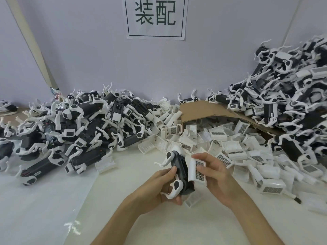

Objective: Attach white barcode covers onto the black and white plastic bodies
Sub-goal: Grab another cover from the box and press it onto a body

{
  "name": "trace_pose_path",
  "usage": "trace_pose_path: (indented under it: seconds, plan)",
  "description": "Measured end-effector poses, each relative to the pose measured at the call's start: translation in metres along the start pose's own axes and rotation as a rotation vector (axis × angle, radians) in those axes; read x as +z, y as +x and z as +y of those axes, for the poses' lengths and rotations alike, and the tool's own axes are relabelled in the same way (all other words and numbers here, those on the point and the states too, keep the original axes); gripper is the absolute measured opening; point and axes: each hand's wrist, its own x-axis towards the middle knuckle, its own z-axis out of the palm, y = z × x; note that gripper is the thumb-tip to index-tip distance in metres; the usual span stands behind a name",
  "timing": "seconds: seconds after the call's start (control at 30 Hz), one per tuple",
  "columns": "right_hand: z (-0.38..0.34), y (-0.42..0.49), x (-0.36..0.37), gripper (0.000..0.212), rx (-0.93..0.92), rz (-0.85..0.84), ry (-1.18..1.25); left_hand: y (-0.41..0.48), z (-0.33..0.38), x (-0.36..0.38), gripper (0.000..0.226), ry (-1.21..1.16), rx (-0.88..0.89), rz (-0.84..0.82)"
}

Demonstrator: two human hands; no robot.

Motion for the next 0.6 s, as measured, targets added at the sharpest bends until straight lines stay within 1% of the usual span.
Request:
trace_pose_path:
  seconds: [0.07, 0.17, 0.23, 0.3, 0.33, 0.4, 0.43, 0.5, 0.53, 0.6]
  plan:
    - [-0.0003, 0.0005, 0.0002, 0.03, -0.011, 0.0, 0.007, -0.001, 0.0004, 0.003, 0.041, -0.023, -0.019, -0.038]
    - [-0.0005, 0.0009, -0.0007, 0.039, -0.041, -0.01, -0.038, -0.0012, -0.0008, 0.0062, 0.036, 0.012, -0.02, -0.057]
    - [0.0004, 0.0005, 0.0009, 0.036, -0.071, -0.001, -0.19, -0.0005, -0.0026, 0.0078, 0.036, 0.022, -0.023, -0.06]
    - [0.0019, 0.0005, 0.0026, 0.03, -0.103, 0.049, -0.363, 0.0002, -0.0035, 0.0077, 0.037, 0.018, -0.023, -0.04]
    - [0.0027, 0.0009, 0.003, 0.031, -0.106, 0.081, -0.407, 0.0002, -0.0034, 0.0073, 0.037, 0.021, -0.021, -0.03]
    - [0.0041, 0.0023, 0.0032, 0.034, -0.084, 0.148, -0.416, 0.0003, -0.0022, 0.0064, 0.037, 0.025, -0.012, -0.019]
    - [0.0047, 0.0029, 0.0032, 0.032, -0.071, 0.161, -0.401, 0.0003, -0.0016, 0.006, 0.038, 0.016, -0.01, -0.019]
    - [0.006, 0.0034, 0.0026, 0.025, -0.048, 0.124, -0.357, 0.0003, -0.0018, 0.0055, 0.039, -0.01, -0.016, -0.028]
    - [0.0064, 0.0031, 0.002, 0.026, -0.044, 0.099, -0.347, 0.0, -0.0022, 0.0057, 0.04, -0.016, -0.02, -0.038]
    - [0.0062, 0.0029, 0.0016, 0.037, -0.044, 0.071, -0.335, -0.0005, -0.0028, 0.0058, 0.04, -0.022, -0.016, -0.054]
